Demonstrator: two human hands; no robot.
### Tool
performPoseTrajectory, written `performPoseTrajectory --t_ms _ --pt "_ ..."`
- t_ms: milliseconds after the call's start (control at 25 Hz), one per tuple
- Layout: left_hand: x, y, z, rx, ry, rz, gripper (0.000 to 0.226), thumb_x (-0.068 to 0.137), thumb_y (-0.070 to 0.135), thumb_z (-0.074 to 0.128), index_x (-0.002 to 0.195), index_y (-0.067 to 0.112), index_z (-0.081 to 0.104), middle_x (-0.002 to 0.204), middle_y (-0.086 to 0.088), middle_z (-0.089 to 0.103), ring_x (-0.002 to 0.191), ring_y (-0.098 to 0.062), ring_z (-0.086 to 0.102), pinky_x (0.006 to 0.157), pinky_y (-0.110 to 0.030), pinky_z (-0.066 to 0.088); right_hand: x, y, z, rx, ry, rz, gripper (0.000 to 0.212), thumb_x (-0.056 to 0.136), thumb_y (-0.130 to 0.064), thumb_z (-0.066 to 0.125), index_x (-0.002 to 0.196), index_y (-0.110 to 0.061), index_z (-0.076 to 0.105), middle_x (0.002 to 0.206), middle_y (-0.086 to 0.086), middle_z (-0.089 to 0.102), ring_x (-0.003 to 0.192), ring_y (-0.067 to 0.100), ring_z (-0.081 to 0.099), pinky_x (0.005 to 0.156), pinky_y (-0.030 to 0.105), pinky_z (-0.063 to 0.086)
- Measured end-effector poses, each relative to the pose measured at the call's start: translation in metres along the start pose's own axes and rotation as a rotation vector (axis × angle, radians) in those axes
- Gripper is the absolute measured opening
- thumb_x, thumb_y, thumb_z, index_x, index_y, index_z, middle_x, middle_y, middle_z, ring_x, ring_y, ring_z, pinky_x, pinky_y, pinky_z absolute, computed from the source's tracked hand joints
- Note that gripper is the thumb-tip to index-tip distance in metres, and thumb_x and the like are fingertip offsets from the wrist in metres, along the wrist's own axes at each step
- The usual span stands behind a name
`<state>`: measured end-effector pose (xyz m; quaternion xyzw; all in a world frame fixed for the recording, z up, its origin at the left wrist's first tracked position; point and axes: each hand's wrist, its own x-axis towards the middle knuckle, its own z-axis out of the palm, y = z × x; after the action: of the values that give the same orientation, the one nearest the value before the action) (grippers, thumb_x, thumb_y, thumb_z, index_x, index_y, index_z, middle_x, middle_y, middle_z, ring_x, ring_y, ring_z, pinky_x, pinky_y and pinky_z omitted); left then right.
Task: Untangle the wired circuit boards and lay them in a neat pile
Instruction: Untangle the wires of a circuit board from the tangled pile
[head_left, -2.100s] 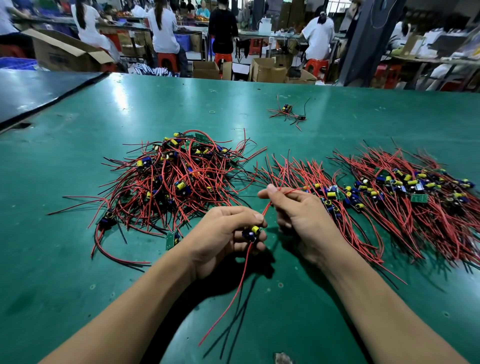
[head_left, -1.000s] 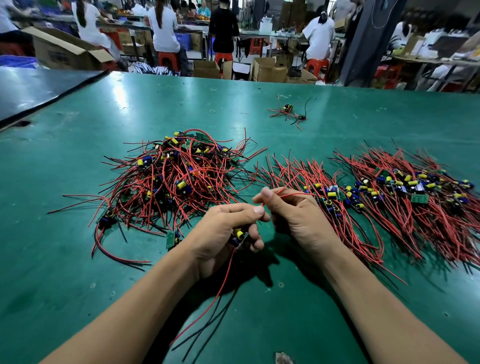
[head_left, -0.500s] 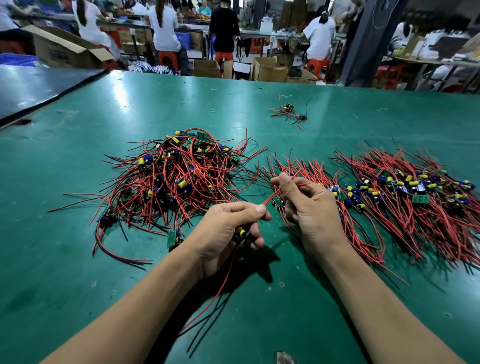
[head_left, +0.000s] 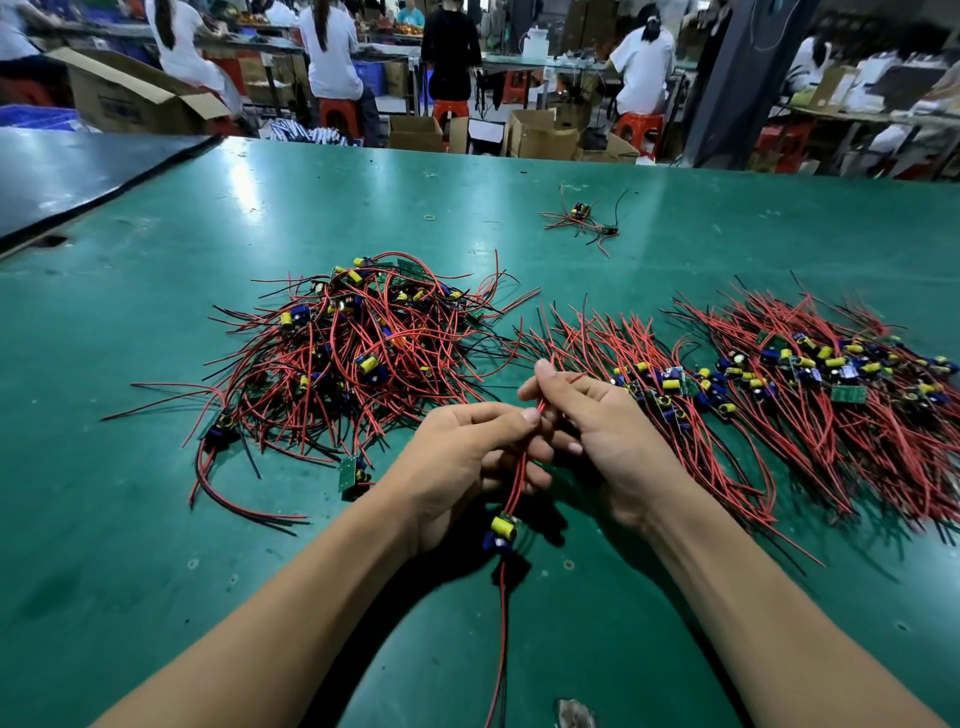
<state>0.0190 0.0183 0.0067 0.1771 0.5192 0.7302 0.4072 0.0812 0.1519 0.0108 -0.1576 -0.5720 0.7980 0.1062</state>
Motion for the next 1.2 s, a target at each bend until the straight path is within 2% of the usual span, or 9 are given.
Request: performPoseTrajectory --t_ms 120,320,440,520,640,760,880,960,1200 --pt "0.002 -0.002 -0.002 0.076 0.119 0.117 0.014 0.089 0.011 0.064 0.078 0.008 0.071 0.066 -0.010 0.067 0.048 -0.017 0.061 0.049 -0.021 0.051 -0.004 0.006 0.007 -0.028 -0.075 0.083 0.031 0.086 -0.043 0.071 0.084 -0.013 0.075 0.054 0.000 0.051 0.045 0.011 0.051 0.046 0.020 0.048" --pt "0.002 -0.006 -0.003 0.244 0.150 0.196 0.019 0.094 0.004 0.060 0.079 0.006 0.072 0.064 -0.010 0.069 0.049 -0.019 0.063 0.048 -0.022 0.051 -0.003 0.008 0.012 -0.267 0.083 0.071 0.034 0.100 -0.032 0.058 0.091 -0.003 0.073 0.054 0.001 0.057 0.042 0.010 0.053 0.043 0.015 0.041" --pt "0.003 -0.006 -0.004 0.256 0.121 0.176 0.016 0.094 0.006 0.059 0.082 0.002 0.068 0.064 -0.008 0.067 0.050 -0.019 0.063 0.049 -0.023 0.051 0.000 0.006 0.008 -0.386 0.140 -0.019 0.033 0.101 -0.032 0.056 0.085 -0.015 0.079 0.063 0.003 0.069 0.058 0.014 0.064 0.060 0.027 0.051" --pt "0.002 -0.006 -0.003 0.260 0.092 0.161 0.015 0.095 0.006 0.059 0.083 0.000 0.066 0.063 -0.008 0.066 0.049 -0.019 0.063 0.050 -0.023 0.051 0.002 0.005 0.003 -0.487 0.198 -0.083 0.034 0.101 -0.035 0.056 0.083 -0.018 0.079 0.060 -0.007 0.069 0.064 0.010 0.063 0.070 0.030 0.047" --pt "0.000 -0.004 -0.002 0.272 0.053 0.136 0.015 0.095 0.008 0.059 0.083 0.000 0.064 0.062 -0.007 0.065 0.048 -0.017 0.061 0.050 -0.024 0.050 0.006 0.003 -0.007 -0.628 0.319 -0.257 0.032 0.099 -0.038 0.060 0.080 -0.020 0.079 0.063 -0.016 0.068 0.067 0.002 0.060 0.073 0.028 0.043" --pt "-0.001 0.000 -0.002 0.244 0.031 0.111 0.016 0.094 0.009 0.059 0.083 0.000 0.064 0.061 -0.006 0.064 0.046 -0.016 0.060 0.049 -0.023 0.046 0.007 0.006 -0.009 -0.719 0.413 -0.430 0.028 0.093 -0.039 0.069 0.082 -0.016 0.079 0.078 -0.009 0.072 0.074 0.005 0.064 0.074 0.025 0.046" --pt "-0.004 0.003 -0.002 0.198 0.021 0.082 0.016 0.094 0.011 0.058 0.083 0.001 0.064 0.059 -0.005 0.063 0.043 -0.013 0.059 0.040 -0.016 0.041 0.007 0.006 -0.007 -0.375 0.315 -0.329 0.034 0.092 -0.038 0.070 0.074 -0.009 0.073 0.051 -0.008 0.048 0.043 0.007 0.040 0.046 0.020 0.036" --pt "-0.005 0.002 -0.002 0.179 0.021 0.075 0.015 0.095 0.010 0.058 0.083 0.001 0.063 0.059 -0.006 0.062 0.043 -0.013 0.059 0.040 -0.015 0.041 0.007 0.005 -0.003 -0.052 0.221 -0.132 0.039 0.093 -0.042 0.065 0.070 -0.012 0.070 0.053 -0.004 0.030 0.037 0.006 0.024 0.036 0.017 0.022" --pt "-0.003 -0.001 -0.004 0.144 0.047 0.096 0.017 0.095 0.006 0.056 0.079 0.000 0.062 0.061 -0.009 0.062 0.045 -0.016 0.059 0.045 -0.020 0.048 0.001 0.015 0.000 -0.127 -0.088 0.026 0.045 0.088 -0.050 0.070 0.098 -0.006 0.075 0.053 0.009 0.053 0.039 0.017 0.053 0.039 0.019 0.042"
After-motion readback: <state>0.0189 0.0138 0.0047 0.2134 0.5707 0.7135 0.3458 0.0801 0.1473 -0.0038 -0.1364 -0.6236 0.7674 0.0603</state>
